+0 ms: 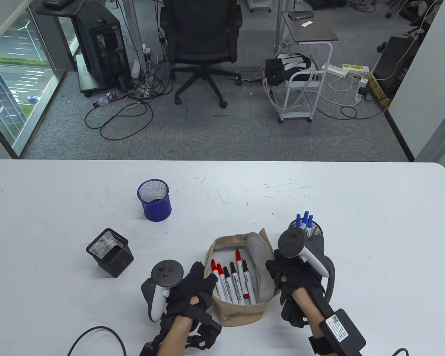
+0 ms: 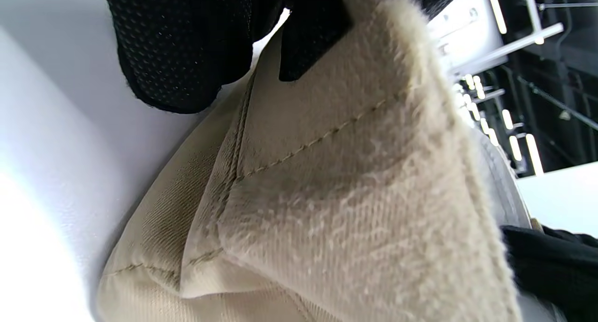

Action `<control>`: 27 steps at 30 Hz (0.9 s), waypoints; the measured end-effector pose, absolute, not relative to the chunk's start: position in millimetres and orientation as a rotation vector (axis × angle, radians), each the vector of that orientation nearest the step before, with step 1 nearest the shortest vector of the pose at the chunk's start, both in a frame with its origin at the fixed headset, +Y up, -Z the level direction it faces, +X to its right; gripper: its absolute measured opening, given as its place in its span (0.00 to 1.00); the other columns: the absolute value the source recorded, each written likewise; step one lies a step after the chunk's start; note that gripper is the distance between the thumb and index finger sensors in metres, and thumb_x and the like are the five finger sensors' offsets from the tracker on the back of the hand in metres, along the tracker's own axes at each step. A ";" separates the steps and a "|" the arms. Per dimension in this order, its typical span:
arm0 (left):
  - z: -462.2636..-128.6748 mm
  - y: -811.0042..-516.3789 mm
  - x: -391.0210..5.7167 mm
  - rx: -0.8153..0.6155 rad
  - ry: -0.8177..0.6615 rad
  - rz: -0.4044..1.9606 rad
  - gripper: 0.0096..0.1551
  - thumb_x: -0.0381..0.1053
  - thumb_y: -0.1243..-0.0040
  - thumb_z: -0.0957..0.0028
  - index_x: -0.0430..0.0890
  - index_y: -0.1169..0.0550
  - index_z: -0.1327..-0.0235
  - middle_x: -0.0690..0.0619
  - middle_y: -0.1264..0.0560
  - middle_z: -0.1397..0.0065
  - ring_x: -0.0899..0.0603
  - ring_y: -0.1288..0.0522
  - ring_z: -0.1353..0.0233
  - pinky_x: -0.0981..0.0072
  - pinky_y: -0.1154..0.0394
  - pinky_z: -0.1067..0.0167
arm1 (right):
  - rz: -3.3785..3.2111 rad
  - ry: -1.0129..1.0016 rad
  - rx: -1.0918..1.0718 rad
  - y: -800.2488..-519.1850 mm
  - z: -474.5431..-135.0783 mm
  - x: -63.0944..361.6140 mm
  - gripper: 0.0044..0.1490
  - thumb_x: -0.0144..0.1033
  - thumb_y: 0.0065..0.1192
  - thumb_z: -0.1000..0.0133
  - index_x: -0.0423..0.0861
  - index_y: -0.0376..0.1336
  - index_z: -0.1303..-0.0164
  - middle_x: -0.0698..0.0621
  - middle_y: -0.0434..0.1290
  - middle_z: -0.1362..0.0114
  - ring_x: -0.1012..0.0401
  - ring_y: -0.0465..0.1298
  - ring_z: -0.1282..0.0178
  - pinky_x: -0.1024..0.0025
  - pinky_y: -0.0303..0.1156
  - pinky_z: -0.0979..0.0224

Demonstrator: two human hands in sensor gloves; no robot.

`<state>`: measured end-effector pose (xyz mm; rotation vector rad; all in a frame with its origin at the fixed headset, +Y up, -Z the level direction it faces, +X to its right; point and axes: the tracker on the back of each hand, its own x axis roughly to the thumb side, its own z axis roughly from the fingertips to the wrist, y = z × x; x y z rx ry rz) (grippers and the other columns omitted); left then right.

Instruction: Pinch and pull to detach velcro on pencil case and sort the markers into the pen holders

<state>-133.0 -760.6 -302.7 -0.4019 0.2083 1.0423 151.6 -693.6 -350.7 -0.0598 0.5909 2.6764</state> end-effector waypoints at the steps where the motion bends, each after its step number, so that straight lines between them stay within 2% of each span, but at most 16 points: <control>1: -303.6 -757.0 -133.0 -0.392 0.216 1.018 0.47 0.54 0.36 0.42 0.36 0.40 0.16 0.30 0.33 0.19 0.29 0.23 0.29 0.50 0.14 0.49 | 2.664 0.597 -0.051 -694.0 -351.6 152.4 0.34 0.39 0.72 0.45 0.31 0.69 0.36 0.41 0.86 0.51 0.60 0.87 0.75 0.70 0.82 0.70; 5: -306.1 -742.6 -132.6 -0.348 0.247 0.914 0.50 0.55 0.32 0.44 0.35 0.40 0.16 0.31 0.32 0.19 0.30 0.22 0.29 0.50 0.14 0.49 | 2.656 0.582 -0.035 -695.6 -351.4 152.7 0.33 0.39 0.73 0.45 0.30 0.70 0.37 0.41 0.87 0.52 0.61 0.86 0.76 0.70 0.82 0.71; 10: -310.2 -700.3 -125.1 -0.279 0.206 0.785 0.49 0.55 0.32 0.44 0.36 0.38 0.16 0.32 0.32 0.19 0.29 0.23 0.28 0.48 0.16 0.45 | 2.659 0.571 -0.020 -696.2 -350.7 151.6 0.34 0.39 0.73 0.45 0.30 0.70 0.37 0.41 0.87 0.53 0.61 0.86 0.77 0.71 0.82 0.71; 14: -313.9 -651.8 -95.3 -0.183 0.117 0.663 0.42 0.54 0.31 0.45 0.38 0.30 0.20 0.34 0.25 0.23 0.31 0.19 0.31 0.51 0.15 0.46 | 2.674 0.559 -0.007 -696.9 -348.6 149.6 0.34 0.39 0.72 0.45 0.30 0.69 0.37 0.41 0.87 0.52 0.61 0.86 0.77 0.71 0.82 0.71; 16: -322.7 -642.6 -76.7 -0.242 0.079 0.647 0.37 0.53 0.30 0.45 0.39 0.25 0.25 0.35 0.20 0.27 0.32 0.16 0.36 0.53 0.13 0.50 | 2.674 0.559 -0.003 -697.1 -348.2 150.0 0.34 0.39 0.72 0.45 0.29 0.69 0.37 0.41 0.86 0.52 0.61 0.86 0.77 0.71 0.82 0.71; 19: -350.5 -657.5 -52.9 -0.536 0.084 0.473 0.37 0.54 0.31 0.44 0.37 0.24 0.25 0.34 0.19 0.29 0.33 0.15 0.37 0.55 0.12 0.51 | 2.671 0.562 -0.002 -698.0 -347.9 150.8 0.34 0.39 0.72 0.45 0.30 0.69 0.37 0.41 0.86 0.52 0.61 0.86 0.76 0.71 0.81 0.71; 21: -368.7 -679.0 -44.8 -0.652 0.144 0.372 0.39 0.54 0.30 0.45 0.34 0.26 0.25 0.32 0.20 0.29 0.32 0.15 0.38 0.55 0.11 0.51 | 2.663 0.567 0.000 -698.6 -348.0 151.9 0.34 0.39 0.72 0.45 0.30 0.69 0.37 0.41 0.86 0.52 0.61 0.86 0.76 0.71 0.81 0.71; 27: -400.5 -727.6 -31.3 -0.794 0.294 0.112 0.47 0.55 0.26 0.48 0.31 0.29 0.23 0.31 0.21 0.30 0.32 0.14 0.40 0.60 0.09 0.55 | 2.640 0.589 0.004 -702.4 -349.6 154.1 0.34 0.39 0.71 0.45 0.30 0.69 0.37 0.41 0.86 0.52 0.61 0.86 0.76 0.70 0.81 0.71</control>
